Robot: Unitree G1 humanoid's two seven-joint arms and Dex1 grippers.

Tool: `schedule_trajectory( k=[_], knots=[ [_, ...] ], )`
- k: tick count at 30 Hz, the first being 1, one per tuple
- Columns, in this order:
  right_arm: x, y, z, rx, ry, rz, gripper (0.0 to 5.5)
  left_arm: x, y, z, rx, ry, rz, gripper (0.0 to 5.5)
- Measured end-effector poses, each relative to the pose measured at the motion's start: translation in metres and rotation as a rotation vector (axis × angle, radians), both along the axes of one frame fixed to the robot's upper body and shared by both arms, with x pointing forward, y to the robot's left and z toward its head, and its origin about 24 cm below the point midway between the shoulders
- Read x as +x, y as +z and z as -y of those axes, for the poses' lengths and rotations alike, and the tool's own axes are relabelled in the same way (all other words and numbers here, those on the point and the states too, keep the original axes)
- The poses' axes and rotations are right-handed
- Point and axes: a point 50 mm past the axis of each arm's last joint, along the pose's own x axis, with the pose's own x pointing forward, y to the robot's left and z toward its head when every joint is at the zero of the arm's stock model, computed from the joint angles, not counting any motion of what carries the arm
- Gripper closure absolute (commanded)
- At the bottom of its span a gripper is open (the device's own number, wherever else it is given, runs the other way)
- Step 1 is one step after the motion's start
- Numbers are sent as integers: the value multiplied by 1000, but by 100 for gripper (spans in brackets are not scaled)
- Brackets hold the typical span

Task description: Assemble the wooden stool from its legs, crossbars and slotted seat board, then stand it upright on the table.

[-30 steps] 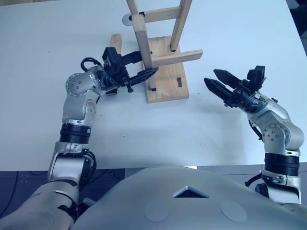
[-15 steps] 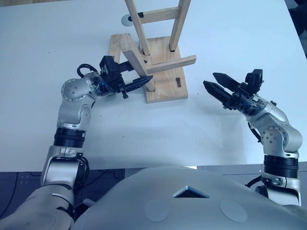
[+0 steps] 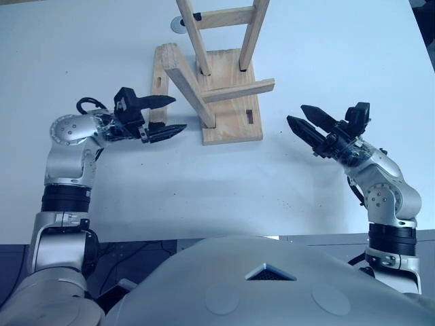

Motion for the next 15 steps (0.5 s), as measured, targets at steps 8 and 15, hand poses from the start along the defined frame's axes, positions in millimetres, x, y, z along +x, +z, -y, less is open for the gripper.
schedule_trajectory(
  k=[8, 15],
  knots=[
    [-1, -1, 2, -17, -13, 11, 186, 15, -16, -14, 133, 499, 82, 208],
    [-1, -2, 1, -31, -10, 9, 186, 10, -31, 3, 132, 700, -109, 208]
  ],
)
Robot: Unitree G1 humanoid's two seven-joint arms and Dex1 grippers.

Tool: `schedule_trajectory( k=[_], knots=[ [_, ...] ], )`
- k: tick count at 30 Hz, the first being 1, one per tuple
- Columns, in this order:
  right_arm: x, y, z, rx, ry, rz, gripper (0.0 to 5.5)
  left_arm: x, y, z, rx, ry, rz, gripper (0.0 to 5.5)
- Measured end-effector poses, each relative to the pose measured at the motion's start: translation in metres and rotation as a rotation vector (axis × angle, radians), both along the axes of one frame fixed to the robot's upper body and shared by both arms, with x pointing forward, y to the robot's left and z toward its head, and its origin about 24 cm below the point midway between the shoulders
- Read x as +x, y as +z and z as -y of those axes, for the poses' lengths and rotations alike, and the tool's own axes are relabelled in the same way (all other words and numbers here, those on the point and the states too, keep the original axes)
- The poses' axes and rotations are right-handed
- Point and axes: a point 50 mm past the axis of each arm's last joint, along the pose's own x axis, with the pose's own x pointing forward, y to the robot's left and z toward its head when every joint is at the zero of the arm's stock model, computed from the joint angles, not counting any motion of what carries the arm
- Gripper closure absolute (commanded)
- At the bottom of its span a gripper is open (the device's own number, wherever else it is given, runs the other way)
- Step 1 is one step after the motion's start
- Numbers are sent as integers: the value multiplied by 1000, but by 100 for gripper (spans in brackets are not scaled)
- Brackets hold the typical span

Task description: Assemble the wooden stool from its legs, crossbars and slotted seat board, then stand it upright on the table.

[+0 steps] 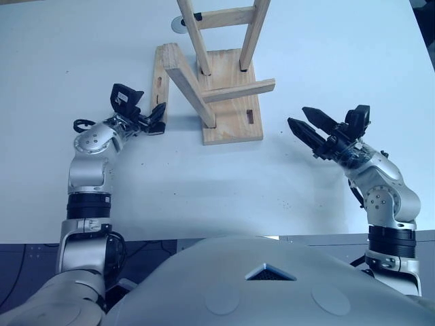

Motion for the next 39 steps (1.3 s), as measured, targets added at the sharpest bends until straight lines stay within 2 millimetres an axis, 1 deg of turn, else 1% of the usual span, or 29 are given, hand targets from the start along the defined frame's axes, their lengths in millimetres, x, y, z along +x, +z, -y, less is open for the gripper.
schedule_trajectory(
  k=[4, 6, 10, 11, 13, 15, 17, 19, 20, 21, 22, 23, 24, 25, 26, 27, 28, 29, 30, 31, 32, 34, 35, 39],
  knots=[
    [-1, -2, -2, -7, 3, -9, 186, -2, 3, 8, -20, 23, -61, 208],
    [-2, -4, -2, -20, 3, -11, 186, -3, 2, 8, -8, 39, -96, 208],
    [-4, -6, -3, -23, 1, -18, 186, -6, -2, 5, 65, 54, -162, 263],
    [-4, -6, -3, -28, 0, -20, 186, -6, -1, 4, 84, 56, -169, 287],
    [-5, -8, -3, -30, -6, -28, 186, -4, 0, 3, 104, 54, -174, 310],
    [-6, -9, -3, -30, -6, -30, 186, -3, 1, 4, 121, 50, -174, 347],
    [-7, -9, -3, -32, -15, -30, 186, -1, 1, 2, 127, 56, -173, 347],
    [-6, -9, -3, -29, -27, -28, 186, 8, 6, -5, 140, 105, -123, 347],
    [-5, -8, -3, -11, -61, -16, 186, 18, 15, -11, 126, 160, -46, 348],
    [-3, -7, -4, -4, -72, -8, 186, 29, 28, -17, 95, 214, 48, 348],
    [3, -2, 0, -8, -108, 16, 186, 43, 52, -25, 29, 286, 196, 348],
    [9, 6, 4, 0, -143, 52, 186, 54, 82, -29, -49, 322, 359, 349],
    [14, 13, 5, 44, -179, 87, 186, 62, 114, -27, -165, 297, 518, 349],
    [18, 18, 5, 90, -182, 106, 186, 65, 147, -18, -307, 205, 668, 349],
    [19, 26, 6, 130, -190, 125, 186, 63, 171, -5, -430, 68, 763, 349],
    [21, 39, 7, 190, -189, 159, 186, 61, 190, 8, -551, -102, 821, 349],
    [22, 47, 7, 237, -184, 175, 186, 60, 196, 15, -621, -208, 815, 349],
    [24, 57, 6, 299, -163, 193, 186, 59, 198, 21, -676, -329, 782, 349],
    [26, 76, 3, 377, -122, 235, 186, 58, 196, 26, -727, -468, 708, 349],
    [28, 93, -2, 448, -62, 271, 186, 58, 190, 29, -735, -570, 632, 349],
    [31, 114, -9, 510, 18, 323, 186, 60, 182, 32, -726, -657, 559, 349],
    [34, 152, -24, 521, 172, 421, 186, 66, 168, 40, -702, -755, 455, 349],
    [37, 161, -31, 531, 212, 435, 186, 68, 165, 44, -698, -795, 427, 349],
    [45, 176, -50, 531, 293, 446, 186, 65, 167, 64, -730, -980, 345, 349]
  ],
)
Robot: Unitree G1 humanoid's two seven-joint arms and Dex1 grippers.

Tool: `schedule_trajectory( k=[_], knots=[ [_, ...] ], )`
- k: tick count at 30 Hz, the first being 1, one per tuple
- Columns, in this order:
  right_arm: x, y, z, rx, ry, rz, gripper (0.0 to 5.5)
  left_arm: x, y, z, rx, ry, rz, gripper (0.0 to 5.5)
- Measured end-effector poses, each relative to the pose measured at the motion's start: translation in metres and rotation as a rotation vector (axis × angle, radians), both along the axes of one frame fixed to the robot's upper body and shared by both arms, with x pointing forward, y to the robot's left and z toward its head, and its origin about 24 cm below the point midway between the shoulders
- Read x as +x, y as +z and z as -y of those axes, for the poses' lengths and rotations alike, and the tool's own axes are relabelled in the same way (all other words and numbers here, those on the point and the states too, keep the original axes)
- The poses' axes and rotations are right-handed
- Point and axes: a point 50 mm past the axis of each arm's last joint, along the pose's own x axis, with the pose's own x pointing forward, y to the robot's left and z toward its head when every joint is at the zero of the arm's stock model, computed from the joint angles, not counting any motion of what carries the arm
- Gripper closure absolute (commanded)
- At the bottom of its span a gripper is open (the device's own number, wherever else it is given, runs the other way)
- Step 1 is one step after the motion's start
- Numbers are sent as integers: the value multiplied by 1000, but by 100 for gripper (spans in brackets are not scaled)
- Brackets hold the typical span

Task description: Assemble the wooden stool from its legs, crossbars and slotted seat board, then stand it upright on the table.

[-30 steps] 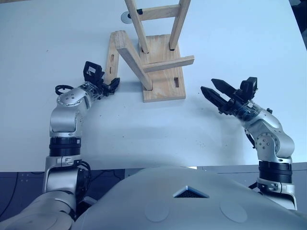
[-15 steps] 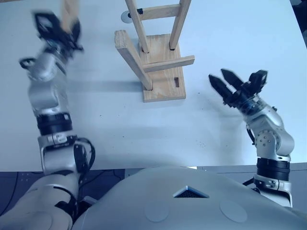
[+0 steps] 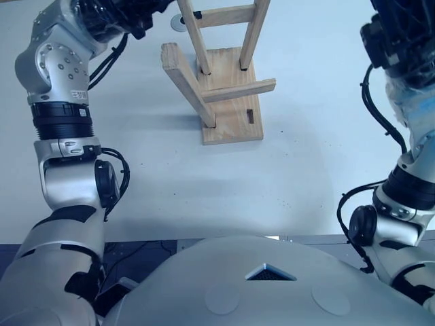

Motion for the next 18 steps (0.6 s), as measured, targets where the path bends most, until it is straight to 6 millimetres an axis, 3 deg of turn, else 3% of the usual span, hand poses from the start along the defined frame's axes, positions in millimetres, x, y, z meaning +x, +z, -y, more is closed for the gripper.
schedule_trajectory(
  k=[8, 18],
  knots=[
    [22, -4, -13, 21, 8, -44, 186, -7, 18, 15, -49, -240, -98, 349],
    [21, -3, -32, 58, 56, -49, 186, -11, 15, 24, -24, -261, -97, 349]
  ],
)
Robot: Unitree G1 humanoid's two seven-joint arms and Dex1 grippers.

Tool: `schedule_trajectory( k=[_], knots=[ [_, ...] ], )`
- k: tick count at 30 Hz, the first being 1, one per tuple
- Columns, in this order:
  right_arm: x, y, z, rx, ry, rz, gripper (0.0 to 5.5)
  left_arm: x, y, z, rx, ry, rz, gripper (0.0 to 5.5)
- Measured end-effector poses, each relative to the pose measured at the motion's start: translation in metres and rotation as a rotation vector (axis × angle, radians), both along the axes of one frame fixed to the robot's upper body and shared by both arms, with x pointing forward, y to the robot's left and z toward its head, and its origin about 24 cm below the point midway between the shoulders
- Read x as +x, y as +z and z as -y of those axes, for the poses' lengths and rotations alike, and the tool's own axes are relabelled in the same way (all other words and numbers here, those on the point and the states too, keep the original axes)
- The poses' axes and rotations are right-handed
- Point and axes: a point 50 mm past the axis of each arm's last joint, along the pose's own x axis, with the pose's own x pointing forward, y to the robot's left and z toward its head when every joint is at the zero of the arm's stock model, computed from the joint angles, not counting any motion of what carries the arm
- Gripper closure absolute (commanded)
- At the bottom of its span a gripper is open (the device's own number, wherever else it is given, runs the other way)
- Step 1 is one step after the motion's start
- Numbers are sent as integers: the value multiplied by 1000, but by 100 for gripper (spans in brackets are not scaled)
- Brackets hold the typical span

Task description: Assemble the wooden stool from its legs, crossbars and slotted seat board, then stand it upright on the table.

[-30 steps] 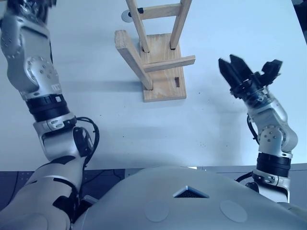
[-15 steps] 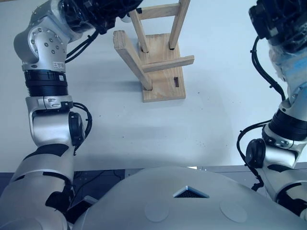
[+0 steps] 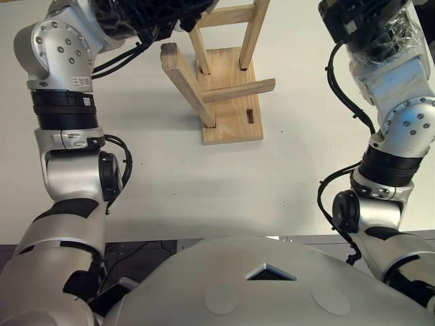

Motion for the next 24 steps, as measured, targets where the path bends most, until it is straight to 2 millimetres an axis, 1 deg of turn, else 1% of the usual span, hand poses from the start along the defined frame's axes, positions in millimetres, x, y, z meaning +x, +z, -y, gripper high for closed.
schedule_trajectory(
  k=[4, 7, 11, 13, 16, 23, 24],
  knots=[
    [-4, 2, -6, -13, 22, 16, 186, 0, -1, 1, -2, -1, -1, 349],
    [-5, 3, -6, -13, 24, 17, 186, 0, -1, 1, 2, 1, 1, 349],
    [-5, 3, -7, -7, 23, 10, 250, -1, 0, 1, 5, -1, 7, 349],
    [-5, 3, -11, 32, 46, 3, 281, -1, -2, 2, 5, -2, 4, 349],
    [-5, 3, -12, 32, 51, 0, 332, -3, -3, 2, 5, -6, 7, 349],
    [-5, 2, -12, 31, 49, -4, 336, -3, -3, 2, 8, -2, 5, 349],
    [-5, 2, -11, 31, 48, -5, 336, -3, -4, 2, 9, 5, 5, 312]
  ],
)
